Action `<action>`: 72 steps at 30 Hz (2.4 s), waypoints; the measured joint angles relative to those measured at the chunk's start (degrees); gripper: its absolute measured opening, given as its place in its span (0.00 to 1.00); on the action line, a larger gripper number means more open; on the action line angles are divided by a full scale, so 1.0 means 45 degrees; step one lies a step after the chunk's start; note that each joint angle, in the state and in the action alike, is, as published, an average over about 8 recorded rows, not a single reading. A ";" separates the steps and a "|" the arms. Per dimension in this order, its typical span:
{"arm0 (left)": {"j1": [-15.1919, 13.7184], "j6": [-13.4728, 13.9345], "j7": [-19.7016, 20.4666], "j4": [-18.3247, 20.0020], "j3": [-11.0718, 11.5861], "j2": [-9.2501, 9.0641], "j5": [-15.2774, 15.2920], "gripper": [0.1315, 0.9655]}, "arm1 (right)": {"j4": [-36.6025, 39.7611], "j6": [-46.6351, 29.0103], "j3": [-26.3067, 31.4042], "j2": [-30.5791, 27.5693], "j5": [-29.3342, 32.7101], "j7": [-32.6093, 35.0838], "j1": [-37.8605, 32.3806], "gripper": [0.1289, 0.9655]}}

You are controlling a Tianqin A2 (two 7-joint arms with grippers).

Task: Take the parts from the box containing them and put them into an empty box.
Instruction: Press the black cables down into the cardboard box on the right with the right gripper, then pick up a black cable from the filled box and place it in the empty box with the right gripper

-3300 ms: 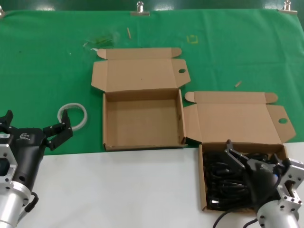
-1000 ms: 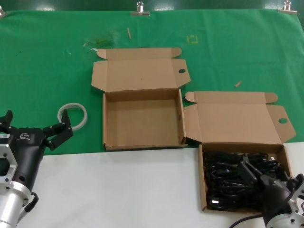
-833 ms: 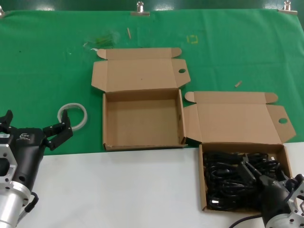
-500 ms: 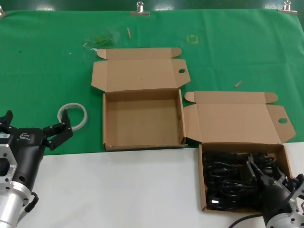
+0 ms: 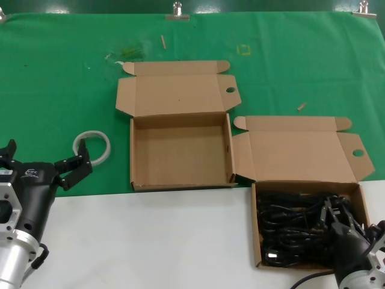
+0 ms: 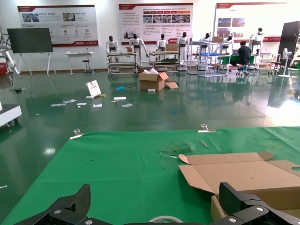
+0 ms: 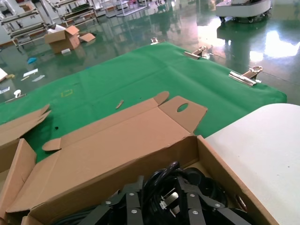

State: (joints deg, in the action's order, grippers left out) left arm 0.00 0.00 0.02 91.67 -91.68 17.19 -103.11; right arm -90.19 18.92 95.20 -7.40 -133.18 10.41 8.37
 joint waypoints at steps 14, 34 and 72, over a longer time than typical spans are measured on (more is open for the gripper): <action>0.0000 0.0000 0.0000 0.0000 0.0000 0.0000 0.0000 1.00 | -0.0055 0.0004 -0.0096 0.0000 -0.0070 0.0091 0.0118 0.14; 0.0000 0.0000 0.0000 0.0000 0.0000 0.0000 0.0000 1.00 | -0.0600 -0.0365 -0.0262 0.0000 0.0286 0.0170 0.0117 0.11; 0.0000 0.0000 0.0000 0.0000 0.0000 0.0000 0.0000 1.00 | -0.3518 0.0099 0.0112 0.0000 0.0741 0.0482 0.0943 0.03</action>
State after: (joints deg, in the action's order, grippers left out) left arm 0.00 0.00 0.02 91.67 -91.68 17.19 -103.11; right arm -106.02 19.37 95.70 -7.40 -129.84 12.58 12.61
